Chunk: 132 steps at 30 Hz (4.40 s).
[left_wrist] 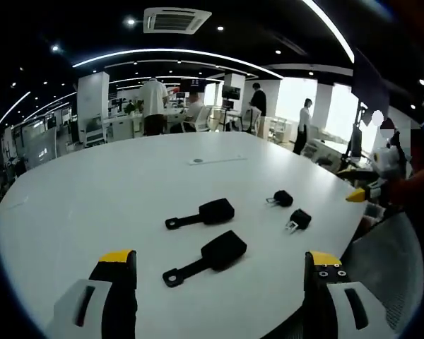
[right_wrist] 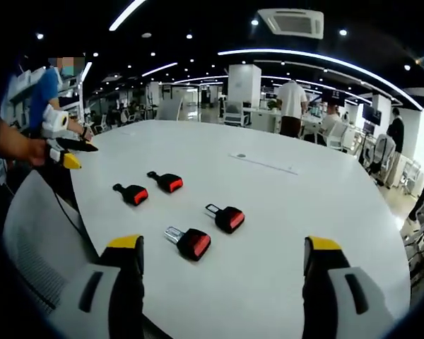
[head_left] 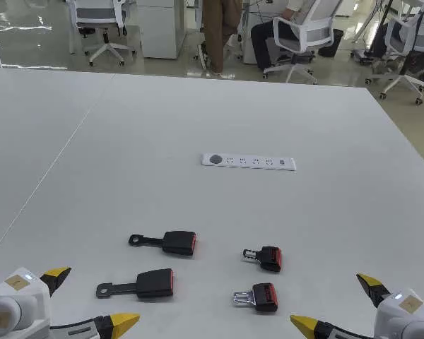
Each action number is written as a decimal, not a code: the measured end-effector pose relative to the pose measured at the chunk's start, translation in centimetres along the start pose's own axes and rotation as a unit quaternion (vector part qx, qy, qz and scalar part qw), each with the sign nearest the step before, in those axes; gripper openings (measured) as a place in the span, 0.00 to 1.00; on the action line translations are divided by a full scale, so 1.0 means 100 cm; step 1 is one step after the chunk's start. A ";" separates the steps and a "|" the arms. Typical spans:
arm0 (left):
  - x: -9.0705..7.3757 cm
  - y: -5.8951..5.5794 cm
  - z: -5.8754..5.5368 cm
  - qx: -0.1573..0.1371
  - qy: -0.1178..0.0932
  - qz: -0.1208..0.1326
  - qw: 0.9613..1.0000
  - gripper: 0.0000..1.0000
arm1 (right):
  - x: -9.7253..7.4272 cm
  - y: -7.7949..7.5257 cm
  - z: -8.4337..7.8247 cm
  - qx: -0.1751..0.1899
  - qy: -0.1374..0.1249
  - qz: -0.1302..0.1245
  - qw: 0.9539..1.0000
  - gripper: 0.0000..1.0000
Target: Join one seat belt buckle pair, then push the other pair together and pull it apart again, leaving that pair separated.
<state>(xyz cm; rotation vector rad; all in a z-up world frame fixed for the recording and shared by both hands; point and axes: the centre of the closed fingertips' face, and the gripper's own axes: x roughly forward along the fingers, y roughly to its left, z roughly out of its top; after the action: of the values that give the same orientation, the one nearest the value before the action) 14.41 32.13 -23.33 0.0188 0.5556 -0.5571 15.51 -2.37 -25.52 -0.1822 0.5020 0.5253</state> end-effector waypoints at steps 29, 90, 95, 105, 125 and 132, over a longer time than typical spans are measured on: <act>0.000 0.000 -0.003 -0.002 -0.001 0.000 1.000 1.00 | -0.002 0.003 -0.003 0.005 0.000 0.001 1.000 0.96; 0.005 -0.005 -0.004 0.005 0.008 -0.012 1.000 1.00 | 0.008 0.016 -0.004 0.004 0.009 0.025 1.000 0.94; 0.006 -0.004 -0.006 0.005 0.010 -0.012 1.000 1.00 | 0.011 0.019 -0.005 0.001 0.012 0.033 0.999 0.94; 0.012 -0.007 -0.006 0.015 0.022 -0.019 0.999 1.00 | 0.022 0.027 -0.007 -0.012 0.030 0.067 0.997 0.92; 0.040 0.001 -0.019 0.039 0.057 -0.052 0.996 0.98 | 0.059 0.048 -0.010 -0.069 0.071 0.142 0.985 0.87; 0.052 0.004 -0.021 0.048 0.064 -0.060 0.995 0.97 | 0.073 0.054 -0.010 -0.082 0.079 0.163 0.980 0.86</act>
<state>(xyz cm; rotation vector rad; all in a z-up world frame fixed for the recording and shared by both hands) 17.22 30.21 -27.82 0.1147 0.6580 -0.7028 17.74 5.10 -30.23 -0.3032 0.6498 0.8776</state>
